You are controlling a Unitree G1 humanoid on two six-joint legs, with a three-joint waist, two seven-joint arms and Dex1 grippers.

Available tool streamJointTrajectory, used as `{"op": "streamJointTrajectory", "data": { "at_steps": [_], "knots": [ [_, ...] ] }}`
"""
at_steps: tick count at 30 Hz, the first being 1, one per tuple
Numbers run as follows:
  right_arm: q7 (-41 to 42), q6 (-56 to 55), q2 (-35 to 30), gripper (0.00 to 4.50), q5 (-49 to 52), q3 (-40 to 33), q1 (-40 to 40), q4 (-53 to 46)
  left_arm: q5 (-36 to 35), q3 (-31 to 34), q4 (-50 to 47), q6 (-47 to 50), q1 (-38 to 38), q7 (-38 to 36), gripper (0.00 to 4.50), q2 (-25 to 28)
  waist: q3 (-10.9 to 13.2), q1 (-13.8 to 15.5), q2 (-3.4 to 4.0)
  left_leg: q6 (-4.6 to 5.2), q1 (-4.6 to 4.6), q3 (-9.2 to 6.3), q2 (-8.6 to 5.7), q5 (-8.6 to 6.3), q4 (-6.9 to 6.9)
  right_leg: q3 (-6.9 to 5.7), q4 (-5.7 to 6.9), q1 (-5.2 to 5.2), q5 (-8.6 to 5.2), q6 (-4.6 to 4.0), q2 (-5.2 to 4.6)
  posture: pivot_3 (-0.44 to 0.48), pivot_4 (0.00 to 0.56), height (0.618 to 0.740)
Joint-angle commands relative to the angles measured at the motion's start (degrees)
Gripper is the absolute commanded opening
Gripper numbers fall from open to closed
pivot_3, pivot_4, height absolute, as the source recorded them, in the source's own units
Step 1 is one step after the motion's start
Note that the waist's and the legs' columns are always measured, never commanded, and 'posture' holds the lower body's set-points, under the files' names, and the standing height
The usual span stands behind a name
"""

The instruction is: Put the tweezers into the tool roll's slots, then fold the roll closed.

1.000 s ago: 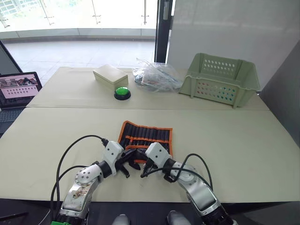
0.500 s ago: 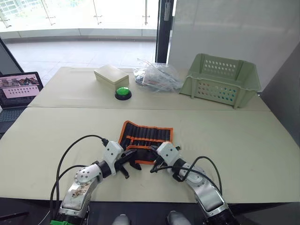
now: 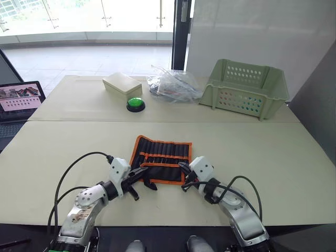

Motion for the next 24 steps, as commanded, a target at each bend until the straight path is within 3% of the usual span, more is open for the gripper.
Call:
{"op": "streamJointTrajectory", "data": {
  "at_steps": [1,5,7,9,13,16,23,24],
  "knots": [
    [3.0,4.6,-2.8,0.0,4.3,-3.4,-1.6,-6.4,-6.6,6.1,-6.8,1.2,1.7,-4.5,0.03,4.3,0.0,0.1,0.0,0.0,-0.01,0.0,0.0,0.0,0.0,0.0,-0.01,0.01,0.0,0.0,0.0,0.0,0.15,0.713],
    [6.4,10.2,-7.2,0.0,8.5,-6.6,-2.1,-9.6,-13.2,13.5,-9.8,3.8,3.5,-7.5,0.03,9.3,0.0,0.2,0.0,0.0,-0.03,0.0,0.0,0.0,-0.04,-0.02,-0.07,0.01,0.0,0.0,-0.02,0.0,0.15,0.713],
    [8.9,15.0,-11.0,0.0,11.2,-9.1,-2.6,-10.3,-15.0,19.1,-8.2,2.6,7.2,-13.6,0.03,13.7,0.0,0.2,0.0,0.0,-0.05,0.0,0.0,0.0,-0.04,-0.02,-0.12,0.01,0.0,0.0,-0.03,0.0,0.15,0.713],
    [10.2,19.5,-13.1,0.61,14.7,-11.3,-2.6,-10.3,-15.1,21.7,-6.5,0.9,10.2,-17.3,0.0,16.0,0.1,0.0,0.06,0.0,-0.03,0.03,0.02,0.0,-0.09,-0.01,-0.18,0.0,-0.01,0.0,-0.01,0.0,0.15,0.713],
    [12.8,26.0,-16.3,1.88,18.0,-11.0,-2.2,-9.0,-14.3,23.6,-4.7,-1.1,15.0,-22.3,1.18,17.6,0.1,0.0,0.09,0.01,-0.03,0.04,0.02,0.0,-0.11,-0.02,-0.23,0.02,-0.02,0.0,0.0,0.0,0.15,0.713],
    [12.0,32.1,-15.3,2.92,20.7,-10.9,-4.1,-6.3,-13.2,23.8,-3.6,-3.0,16.4,-23.3,2.17,17.4,0.1,0.0,0.08,0.01,-0.06,0.05,0.03,0.0,-0.11,-0.01,-0.28,0.01,-0.02,0.0,0.0,0.0,0.15,0.713],
    [9.3,41.3,-10.1,2.93,25.7,-13.2,-8.8,1.0,-12.7,22.9,-4.5,-4.9,17.3,-21.5,4.5,15.1,0.1,0.0,0.07,0.01,-0.06,0.05,0.03,-0.01,-0.1,-0.01,-0.29,0.01,-0.02,0.0,0.0,0.0,0.15,0.713],
    [9.2,42.0,-9.8,2.93,26.1,-13.4,-9.2,1.7,-12.6,22.9,-4.6,-5.0,17.4,-21.3,4.5,14.9,0.1,-0.1,0.07,0.02,-0.07,0.05,0.04,-0.01,-0.11,-0.01,-0.3,0.0,-0.02,0.0,0.0,0.0,0.15,0.713]
  ]
}}
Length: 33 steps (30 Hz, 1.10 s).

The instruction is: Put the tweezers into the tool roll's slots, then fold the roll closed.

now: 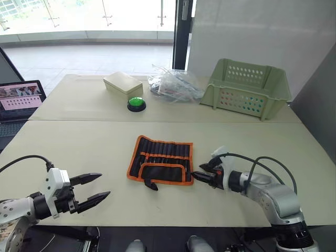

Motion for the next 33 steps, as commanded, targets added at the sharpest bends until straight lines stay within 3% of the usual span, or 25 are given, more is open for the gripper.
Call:
{"op": "streamJointTrajectory", "data": {
  "at_steps": [1,11,23,24,31,33],
  "knots": [
    [-0.5,3.7,1.7,2.93,3.4,-1.7,-1.4,2.4,0.0,0.8,-1.9,-1.4,0.4,0.8,4.5,-0.6,0.0,0.0,0.0,0.0,0.01,0.0,0.0,0.0,0.0,0.0,0.0,0.0,0.0,0.0,0.0,0.0,0.15,0.713],
    [-2.2,5.1,8.7,2.93,7.6,-4.6,-5.3,9.9,0.1,-0.1,-1.5,-4.2,-0.8,2.2,4.5,-3.4,0.0,-1.4,-0.02,0.0,0.09,0.0,0.05,0.0,0.0,0.0,0.11,0.02,0.0,0.0,0.07,0.0,0.15,0.713],
    [-5.2,5.9,10.6,2.93,10.7,-7.8,-6.6,11.4,0.1,-0.4,-1.0,-4.1,-1.0,2.2,4.5,-2.8,0.0,-1.4,-0.01,0.0,0.08,0.0,0.07,0.0,-0.01,0.02,0.14,-0.01,0.0,0.0,0.09,0.0,0.15,0.713],
    [-5.5,5.9,10.8,2.38,10.9,-8.0,-6.6,11.5,0.1,-0.5,-0.9,-4.0,-1.1,2.1,4.5,-2.7,0.0,-1.4,-0.01,0.0,0.08,0.0,0.07,0.0,-0.01,0.02,0.14,-0.01,0.0,0.0,0.09,0.0,0.15,0.713],
    [-6.3,5.5,10.9,0.04,11.2,-8.3,-6.6,12.0,0.5,-0.7,-0.3,-4.0,-1.4,1.8,4.5,-2.7,0.0,-1.3,-0.01,0.0,0.07,0.0,0.06,0.0,-0.01,0.01,0.13,-0.01,0.0,0.0,0.09,0.0,0.15,0.713],
    [-6.6,5.4,11.1,0.04,11.5,-8.2,-6.6,12.0,0.6,-0.6,0.0,-4.0,-1.4,1.6,4.5,-2.6,0.0,-1.3,-0.01,0.0,0.08,0.0,0.06,0.0,-0.01,0.01,0.13,0.01,0.0,0.0,0.09,0.0,0.15,0.713]
  ]
}}
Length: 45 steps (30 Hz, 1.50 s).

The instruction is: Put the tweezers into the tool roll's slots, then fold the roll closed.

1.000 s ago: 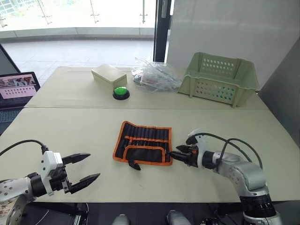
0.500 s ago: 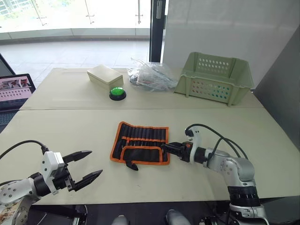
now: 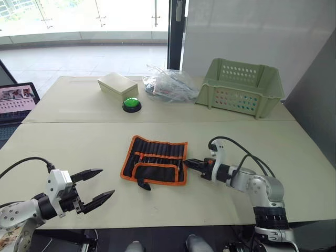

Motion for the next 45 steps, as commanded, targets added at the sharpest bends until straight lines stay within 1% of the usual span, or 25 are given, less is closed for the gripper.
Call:
{"op": "streamJointTrajectory", "data": {
  "at_steps": [1,6,12,15,19,23,29,33,39,45],
  "knots": [
    [-0.7,-0.2,0.4,0.04,0.9,-0.4,0.4,0.2,-0.3,0.3,-0.1,-0.7,-0.3,-0.5,4.5,0.6,0.0,0.1,0.0,0.0,-0.02,0.0,0.0,0.0,0.0,0.0,0.0,-0.01,0.0,0.0,0.0,0.0,0.15,0.713],
    [-1.5,-0.1,0.8,0.04,1.8,-1.1,0.4,0.2,-0.2,0.4,0.2,-0.5,-0.5,-0.6,4.5,0.8,0.0,0.0,0.0,0.0,-0.02,0.0,0.0,0.0,0.0,0.0,-0.01,-0.02,0.0,0.0,0.0,0.0,0.15,0.713],
    [-3.4,1.0,-0.9,0.04,1.6,-2.1,0.3,-0.7,-0.1,0.3,0.4,-0.5,-0.4,-0.6,4.5,0.7,0.0,0.1,0.0,0.0,-0.04,0.0,0.0,0.0,0.0,0.0,-0.01,-0.02,0.0,0.0,-0.01,0.0,0.15,0.713],
    [-3.0,2.3,-2.0,0.84,2.7,-1.8,1.8,-3.2,-0.3,0.2,0.4,-0.1,-0.2,-0.9,4.5,0.7,0.0,0.3,0.02,0.0,-0.08,0.0,-0.01,0.0,0.0,0.0,-0.05,-0.02,0.0,0.0,-0.02,0.0,0.15,0.713],
    [-5.2,6.2,-1.6,2.18,3.4,-1.4,3.8,-4.7,-0.2,0.0,0.7,-0.2,-0.4,-1.0,4.5,0.6,0.0,0.3,0.01,0.01,-0.14,-0.01,-0.02,-0.01,-0.01,0.0,-0.12,-0.05,0.0,0.01,-0.03,0.0,0.15,0.713],
    [-7.3,7.2,0.2,2.18,4.0,-1.2,4.4,-4.9,-0.1,-0.5,0.9,-0.3,-0.7,-0.9,4.5,0.4,0.0,0.2,0.01,0.01,-0.1,-0.01,-0.02,-0.01,-0.05,0.0,-0.12,-0.03,0.0,0.01,-0.03,0.0,0.15,0.713],
    [-8.8,9.5,4.5,2.18,7.2,-2.1,3.7,-5.6,-0.2,-0.8,0.9,-0.2,-0.8,-0.8,4.5,0.5,0.0,-0.2,0.0,0.01,-0.02,-0.01,0.01,-0.01,-0.13,0.01,-0.12,-0.03,0.0,0.0,0.0,0.0,0.15,0.713],
    [-9.6,10.7,6.0,2.18,8.8,-3.0,3.4,-5.6,-0.2,-0.9,0.8,0.0,-1.1,-0.6,4.5,0.6,0.0,-0.2,0.0,0.01,0.03,0.0,0.01,0.0,-0.3,0.01,-0.13,-0.05,0.0,0.0,0.01,0.0,0.15,0.713],
    [-10.7,9.7,6.3,2.18,8.6,-4.5,2.5,-3.2,-0.2,-1.1,0.4,0.6,-1.4,-0.1,4.5,0.7,0.0,-0.1,0.01,0.01,0.02,0.0,0.01,0.0,-0.33,0.02,-0.18,-0.06,0.0,0.0,0.01,0.0,0.15,0.713],
    [-11.0,7.6,4.2,2.18,7.7,-6.6,1.6,0.5,-0.3,-1.1,0.1,1.1,-1.3,0.0,4.5,0.7,0.0,0.1,0.01,0.01,0.04,0.01,0.0,0.0,-0.37,0.02,-0.2,-0.04,0.0,0.0,0.0,0.0,0.15,0.713]
  ]
}}
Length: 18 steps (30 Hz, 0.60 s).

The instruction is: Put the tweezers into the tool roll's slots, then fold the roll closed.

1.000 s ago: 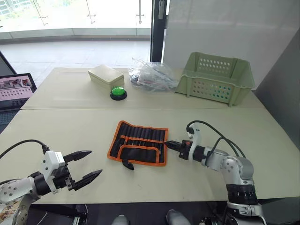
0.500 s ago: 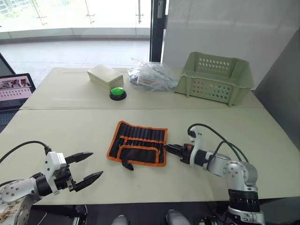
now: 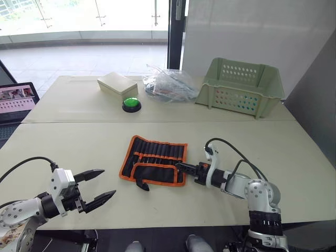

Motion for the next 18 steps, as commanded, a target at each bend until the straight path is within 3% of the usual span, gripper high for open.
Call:
{"op": "streamJointTrajectory", "data": {
  "at_steps": [1,8,15,18],
  "knots": [
    [-1.0,-1.0,-1.4,2.18,-0.7,-1.7,0.1,1.9,-0.4,0.2,-1.2,-0.1,-0.1,0.0,4.5,0.6,0.0,0.0,0.0,0.0,0.0,0.0,0.0,0.0,0.0,0.0,0.0,0.0,0.0,0.0,0.0,0.0,0.15,0.713],
    [-1.8,-1.4,-1.4,2.18,-0.1,-1.7,0.0,2.5,-0.3,-0.1,-1.8,-0.1,0.2,-0.3,4.5,0.8,0.0,0.1,0.0,0.0,0.0,0.01,-0.01,0.0,0.0,0.01,-0.02,0.02,0.0,0.0,-0.01,0.0,0.15,0.713],
    [-2.2,-2.5,-1.8,0.03,-0.2,-1.9,0.7,3.3,-0.2,-0.3,-1.7,-0.2,0.2,-0.4,4.5,1.1,-0.1,0.2,-0.17,0.0,0.08,0.0,-0.01,0.0,0.0,0.0,-0.04,0.11,0.0,0.0,-0.02,0.0,0.15,0.713],
    [-2.3,-2.9,-1.9,0.03,0.0,-2.3,0.9,3.5,-0.3,-0.4,-1.7,-0.2,0.2,-0.5,4.5,1.2,-0.1,0.3,-0.21,0.0,0.15,0.0,-0.01,0.0,0.0,0.0,-0.06,0.17,0.0,0.0,-0.02,0.0,0.15,0.713]
  ]
}}
